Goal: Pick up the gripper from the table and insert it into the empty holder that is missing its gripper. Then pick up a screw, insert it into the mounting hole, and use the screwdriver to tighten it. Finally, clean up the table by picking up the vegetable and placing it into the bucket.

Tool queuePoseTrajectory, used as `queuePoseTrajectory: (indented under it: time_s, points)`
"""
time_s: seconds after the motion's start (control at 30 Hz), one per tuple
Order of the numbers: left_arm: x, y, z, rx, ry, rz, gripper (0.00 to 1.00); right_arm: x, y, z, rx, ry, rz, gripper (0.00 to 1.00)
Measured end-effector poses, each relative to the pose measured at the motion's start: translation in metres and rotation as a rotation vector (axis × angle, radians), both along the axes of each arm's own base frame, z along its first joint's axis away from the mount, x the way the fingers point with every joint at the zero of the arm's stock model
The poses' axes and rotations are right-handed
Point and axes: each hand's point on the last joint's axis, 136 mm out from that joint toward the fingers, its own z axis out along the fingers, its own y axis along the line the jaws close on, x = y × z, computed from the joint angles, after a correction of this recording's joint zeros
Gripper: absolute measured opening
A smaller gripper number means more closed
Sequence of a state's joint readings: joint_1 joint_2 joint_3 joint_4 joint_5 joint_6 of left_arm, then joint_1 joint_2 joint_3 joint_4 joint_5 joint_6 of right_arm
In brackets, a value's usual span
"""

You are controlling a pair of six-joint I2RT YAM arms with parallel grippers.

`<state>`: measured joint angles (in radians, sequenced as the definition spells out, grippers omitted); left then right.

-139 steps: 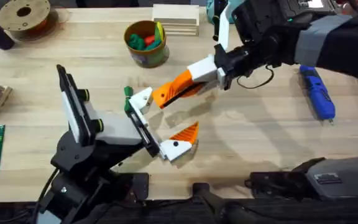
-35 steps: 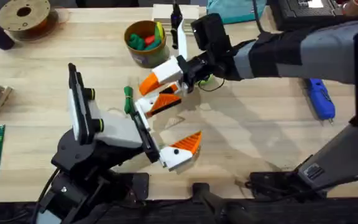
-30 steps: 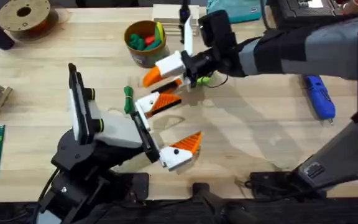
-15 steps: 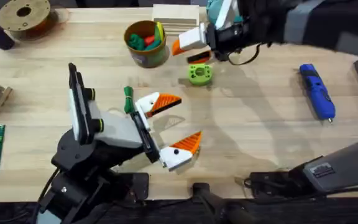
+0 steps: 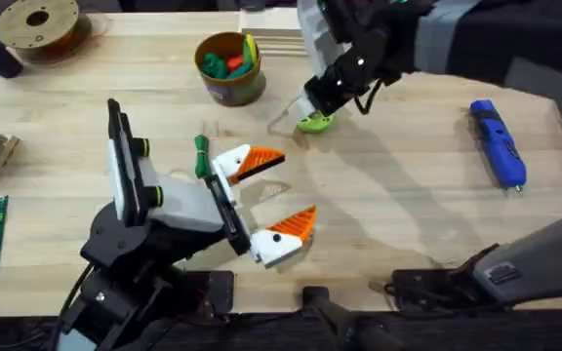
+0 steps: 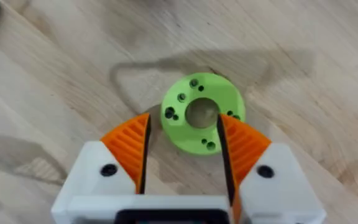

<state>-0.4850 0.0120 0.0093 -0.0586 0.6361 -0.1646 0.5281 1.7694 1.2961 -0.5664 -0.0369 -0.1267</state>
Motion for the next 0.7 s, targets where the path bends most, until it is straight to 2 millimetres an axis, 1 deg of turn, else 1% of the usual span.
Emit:
queuePoseTrajectory:
  time_s: [0.07, 0.13, 0.2, 0.33, 0.43, 0.6, 0.7]
  points:
    - [0.000, 0.000, 0.000, 0.000, 0.000, 0.000, 0.987, -0.001, -0.001, -0.009, -0.036, 0.007, 0.011, 0.590]
    - [0.000, 0.000, 0.000, 0.000, 0.000, 0.000, 0.987, -0.004, 0.000, -0.019, -0.069, 0.020, 0.022, 0.525]
    - [0.000, 0.000, 0.000, 0.000, 0.000, 0.000, 0.987, -0.007, 0.003, -0.024, -0.087, 0.025, 0.039, 0.502]
    - [0.000, 0.000, 0.000, 0.000, 0.000, 0.000, 0.987, -0.012, 0.012, -0.027, -0.101, 0.019, 0.072, 0.469]
    - [0.000, 0.000, 0.000, 0.000, 0.000, 0.000, 0.987, -0.014, 0.015, -0.030, -0.106, 0.024, 0.084, 0.436]
    - [0.000, 0.000, 0.000, 0.000, 0.000, 0.000, 0.987, -0.011, 0.016, -0.033, -0.105, 0.016, 0.083, 0.408]
    - [0.000, 0.000, 0.000, 0.000, 0.000, 0.000, 0.987, -0.009, 0.018, -0.032, -0.102, 0.005, 0.081, 0.364]
